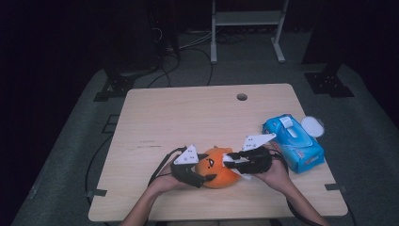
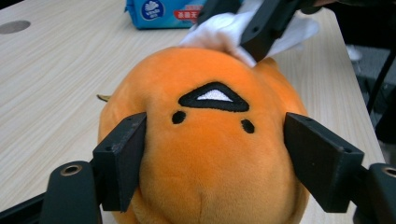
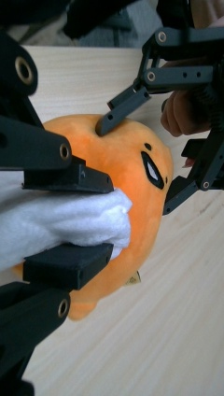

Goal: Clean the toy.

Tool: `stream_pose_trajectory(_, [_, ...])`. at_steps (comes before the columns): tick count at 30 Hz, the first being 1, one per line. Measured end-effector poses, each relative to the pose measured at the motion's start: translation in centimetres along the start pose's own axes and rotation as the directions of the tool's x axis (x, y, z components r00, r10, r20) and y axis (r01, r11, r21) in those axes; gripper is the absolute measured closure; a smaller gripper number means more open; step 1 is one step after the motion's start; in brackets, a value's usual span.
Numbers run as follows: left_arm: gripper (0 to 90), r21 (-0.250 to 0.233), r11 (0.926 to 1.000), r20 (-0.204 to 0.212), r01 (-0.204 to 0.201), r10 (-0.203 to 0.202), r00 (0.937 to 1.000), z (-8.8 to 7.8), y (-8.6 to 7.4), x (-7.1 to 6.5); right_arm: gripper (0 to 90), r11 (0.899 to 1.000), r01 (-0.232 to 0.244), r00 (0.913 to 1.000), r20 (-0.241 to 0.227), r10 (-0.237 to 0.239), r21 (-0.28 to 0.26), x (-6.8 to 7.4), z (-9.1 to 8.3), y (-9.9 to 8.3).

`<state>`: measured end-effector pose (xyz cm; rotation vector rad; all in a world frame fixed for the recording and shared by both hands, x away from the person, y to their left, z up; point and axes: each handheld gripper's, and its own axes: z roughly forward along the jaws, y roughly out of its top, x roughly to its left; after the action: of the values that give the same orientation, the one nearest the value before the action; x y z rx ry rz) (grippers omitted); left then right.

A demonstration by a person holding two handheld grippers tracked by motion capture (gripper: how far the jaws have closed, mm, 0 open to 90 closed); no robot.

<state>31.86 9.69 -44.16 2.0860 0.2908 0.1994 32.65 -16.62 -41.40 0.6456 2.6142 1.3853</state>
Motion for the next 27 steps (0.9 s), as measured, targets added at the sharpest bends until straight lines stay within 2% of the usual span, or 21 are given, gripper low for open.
stream_pose_trajectory(3, [24.4, 0.005, 0.9999, 0.005, -0.009, 0.009, 0.9999, 0.0, 0.0, 0.0, 65.5, 0.999, -0.049, 0.9983, -0.032, 0.048, -0.008, -0.6, 0.5, -0.4])
stream_pose_trajectory(8, [23.2, -0.004, 1.0, 0.006, 0.005, -0.005, 1.0, 0.0, -0.1, 0.1, 77.2, 0.997, -0.073, 0.997, -0.027, 0.073, 0.005, -0.1, 0.3, -0.2])
stream_pose_trajectory(10, [23.3, -0.008, 0.9999, 0.0, 0.011, -0.011, 0.9999, -0.2, -0.2, 0.4, 78.6, 0.999, -0.048, 0.9988, -0.007, 0.048, -0.001, 0.6, -0.2, 0.1])
stream_pose_trajectory(13, [23.9, -0.022, 0.9987, -0.015, 0.047, -0.047, 0.9988, -0.3, -0.3, 0.9, 79.3, 1.0, -0.006, 0.9999, -0.016, 0.006, 0.01, 1.6, -0.4, 0.2])
stream_pose_trajectory(15, [24.2, -0.025, 0.9979, -0.032, 0.059, -0.06, 0.9977, -0.5, -0.4, 1.1, 79.4, 0.999, 0.034, 0.9992, 0.021, -0.035, 0.039, 2.0, -0.6, -0.1])
stream_pose_trajectory(17, [24.2, -0.033, 0.9965, -0.05, 0.076, -0.078, 0.9957, -0.6, -0.3, 1.3, 79.4, 0.998, 0.026, 0.9986, 0.045, -0.028, 0.054, 1.5, -1.1, -0.7])
stream_pose_trajectory(19, [24.2, -0.039, 0.9956, -0.048, 0.085, -0.087, 0.995, -0.6, -0.3, 1.4, 79.4, 0.998, 0.001, 0.9972, 0.074, -0.006, 0.064, 0.8, -1.6, -1.4])
stream_pose_trajectory(21, [24.1, -0.043, 0.9949, -0.046, 0.091, -0.093, 0.9946, -0.4, -0.4, 1.4, 79.4, 0.998, -0.026, 0.9974, 0.069, 0.022, 0.055, 0.7, -1.8, -1.8])
stream_pose_trajectory(27, [23.3, -0.037, 0.9945, -0.058, 0.098, -0.1, 0.9933, -0.5, -0.4, 1.6, 79.4, 0.999, 0.027, 0.9996, -0.005, -0.027, 0.031, 2.7, -0.3, -0.3])
